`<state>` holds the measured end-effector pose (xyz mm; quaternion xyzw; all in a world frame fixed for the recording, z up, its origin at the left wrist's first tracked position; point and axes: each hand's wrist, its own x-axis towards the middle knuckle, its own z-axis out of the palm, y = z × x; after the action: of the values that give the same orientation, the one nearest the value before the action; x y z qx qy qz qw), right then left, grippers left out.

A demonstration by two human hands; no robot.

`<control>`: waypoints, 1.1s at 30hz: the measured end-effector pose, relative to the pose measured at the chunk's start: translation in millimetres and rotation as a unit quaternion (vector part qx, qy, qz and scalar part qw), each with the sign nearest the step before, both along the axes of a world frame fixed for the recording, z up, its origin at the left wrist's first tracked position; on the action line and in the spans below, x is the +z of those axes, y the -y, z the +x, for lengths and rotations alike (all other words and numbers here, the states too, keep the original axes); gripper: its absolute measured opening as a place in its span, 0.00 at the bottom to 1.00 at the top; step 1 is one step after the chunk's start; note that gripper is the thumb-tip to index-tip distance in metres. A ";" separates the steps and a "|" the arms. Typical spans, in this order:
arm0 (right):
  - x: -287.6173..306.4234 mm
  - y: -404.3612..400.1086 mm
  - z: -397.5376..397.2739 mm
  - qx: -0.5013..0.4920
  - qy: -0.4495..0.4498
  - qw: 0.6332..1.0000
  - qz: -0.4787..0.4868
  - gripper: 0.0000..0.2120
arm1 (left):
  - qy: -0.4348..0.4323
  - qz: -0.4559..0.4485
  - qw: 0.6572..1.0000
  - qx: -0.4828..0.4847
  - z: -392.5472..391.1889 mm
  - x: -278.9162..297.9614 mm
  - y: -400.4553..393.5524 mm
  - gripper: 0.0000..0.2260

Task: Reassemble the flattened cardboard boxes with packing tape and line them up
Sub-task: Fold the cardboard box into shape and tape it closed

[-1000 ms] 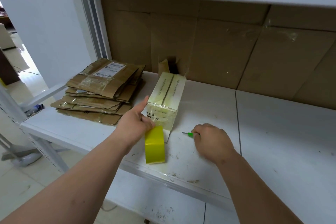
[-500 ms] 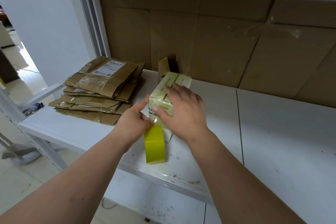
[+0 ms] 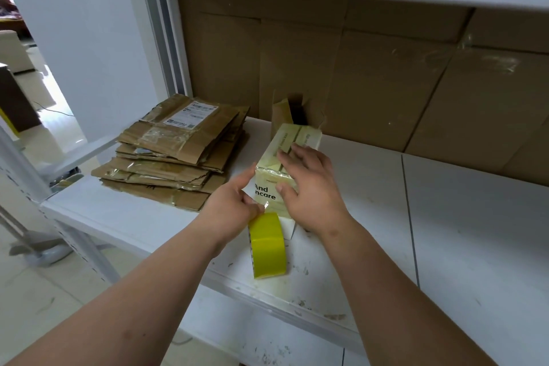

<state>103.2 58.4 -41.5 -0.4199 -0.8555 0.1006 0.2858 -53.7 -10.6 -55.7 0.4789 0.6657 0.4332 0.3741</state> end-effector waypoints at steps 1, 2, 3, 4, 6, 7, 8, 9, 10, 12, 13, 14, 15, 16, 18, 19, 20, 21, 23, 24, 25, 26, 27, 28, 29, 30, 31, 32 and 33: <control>2.0 -2.3 4.6 0.012 0.009 1.000 -0.019 0.31 | 0.006 -0.003 1.000 -0.002 -1.3 0.0 -0.4 0.33; 4.3 -5.1 10.2 0.022 0.010 0.999 -0.036 0.33 | 0.011 -0.008 1.000 -0.004 -2.4 0.6 -0.8 0.33; 6.7 -7.6 15.5 0.028 -0.002 0.998 -0.050 0.35 | 0.009 -0.012 1.000 -0.007 -2.6 2.1 -0.7 0.33; 8.4 -9.6 18.8 0.029 -0.015 0.998 -0.058 0.35 | 0.008 -0.014 1.000 -0.011 -2.3 3.5 -0.9 0.33; 10.3 -11.0 19.4 0.026 -0.006 0.999 -0.047 0.34 | 0.016 -0.015 1.000 -0.015 -1.5 5.5 -1.5 0.34; 9.9 -10.7 17.4 0.026 0.011 0.999 -0.029 0.32 | 0.021 -0.016 1.000 -0.013 -1.0 7.0 -0.8 0.34; 8.6 -10.3 15.4 0.027 0.024 0.999 -0.016 0.31 | 0.022 -0.016 1.000 -0.012 -1.2 7.5 0.0 0.34; 7.4 -10.1 13.8 0.027 0.031 0.999 -0.010 0.30 | 0.024 -0.017 0.999 -0.014 -1.7 8.7 1.2 0.34; 7.5 -9.6 13.3 0.027 0.034 0.999 -0.006 0.31 | 0.026 -0.017 0.999 -0.018 -2.8 9.7 2.0 0.34; 7.8 -9.4 14.0 0.025 0.044 0.999 -0.002 0.30 | 0.037 -0.018 0.999 -0.028 -5.3 12.2 3.9 0.34; 7.8 -8.8 14.7 0.026 0.049 0.998 -0.007 0.30 | 0.042 -0.017 0.999 -0.027 -6.2 13.7 5.5 0.34; 7.8 -7.7 15.0 0.032 0.046 0.998 -0.023 0.31 | 0.048 -0.013 0.999 -0.018 -6.7 15.1 6.8 0.35; 8.1 -5.0 14.9 0.034 0.024 0.998 -0.047 0.32 | 0.055 -0.005 0.998 -0.005 -7.3 15.9 7.9 0.35; 7.9 -1.3 14.4 0.030 -0.011 0.997 -0.074 0.35 | 0.061 0.005 0.998 0.009 -7.5 16.1 8.8 0.34; 7.3 8.7 13.4 -0.005 -0.111 0.991 -0.069 0.34 | 0.075 0.028 0.996 0.041 -8.2 17.6 11.0 0.31; 5.7 14.8 13.7 -0.037 -0.156 0.986 -0.036 0.30 | 0.090 0.042 0.993 0.062 -9.3 17.7 10.8 0.29; 3.1 21.8 14.5 -0.067 -0.198 0.978 -0.009 0.24 | 0.107 0.057 0.989 0.084 -10.7 18.7 10.4 0.26; -0.4 30.1 14.0 -0.084 -0.239 0.967 -0.002 0.17 | 0.122 0.070 0.985 0.100 -12.7 20.1 10.4 0.23; -5.5 50.5 8.4 -0.057 -0.285 0.955 -0.053 0.10 | 0.139 0.098 0.979 0.115 -13.5 25.5 11.3 0.17; -9.0 59.4 4.8 -0.027 -0.277 0.957 -0.082 0.14 | 0.145 0.113 0.975 0.122 -12.3 28.7 11.7 0.14; -13.2 66.8 1.5 0.001 -0.235 0.967 -0.097 0.18 | 0.154 0.127 0.972 0.128 -10.9 31.7 12.2 0.12; -16.7 73.1 -1.1 0.028 -0.185 0.977 -0.100 0.21 | 0.162 0.136 0.968 0.136 -8.8 34.9 12.4 0.10; -21.6 76.9 -2.6 0.047 -0.141 0.984 -0.094 0.23 | 0.164 0.142 0.966 0.144 -7.0 37.5 12.6 0.09; -24.9 79.2 -2.9 0.059 -0.116 0.987 -0.092 0.23 | 0.164 0.143 0.964 0.154 -5.4 40.1 12.8 0.08; -23.6 81.5 -2.6 0.066 -0.108 0.987 -0.094 0.21 | 0.162 0.143 0.963 0.161 -5.3 41.8 12.7 0.08; -21.7 82.2 -0.9 0.071 -0.105 0.987 -0.099 0.17 | 0.162 0.141 0.963 0.165 -6.1 43.2 12.7 0.08; -19.1 82.3 2.0 0.071 -0.102 0.986 -0.107 0.14 | 0.164 0.136 0.963 0.164 -7.5 44.4 12.7 0.07; -16.1 82.0 5.6 0.066 -0.101 0.985 -0.119 0.11 | 0.172 0.129 0.963 0.162 -8.9 45.2 12.5 0.07; -11.6 81.9 9.6 0.060 -0.105 0.983 -0.137 0.08 | 0.184 0.121 0.962 0.161 -10.2 45.7 12.9 0.06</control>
<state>112.8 -23.5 -53.2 -0.3901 -0.8227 0.2771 0.3069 -63.9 -23.5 -10.0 0.3192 0.5960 0.6457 0.3548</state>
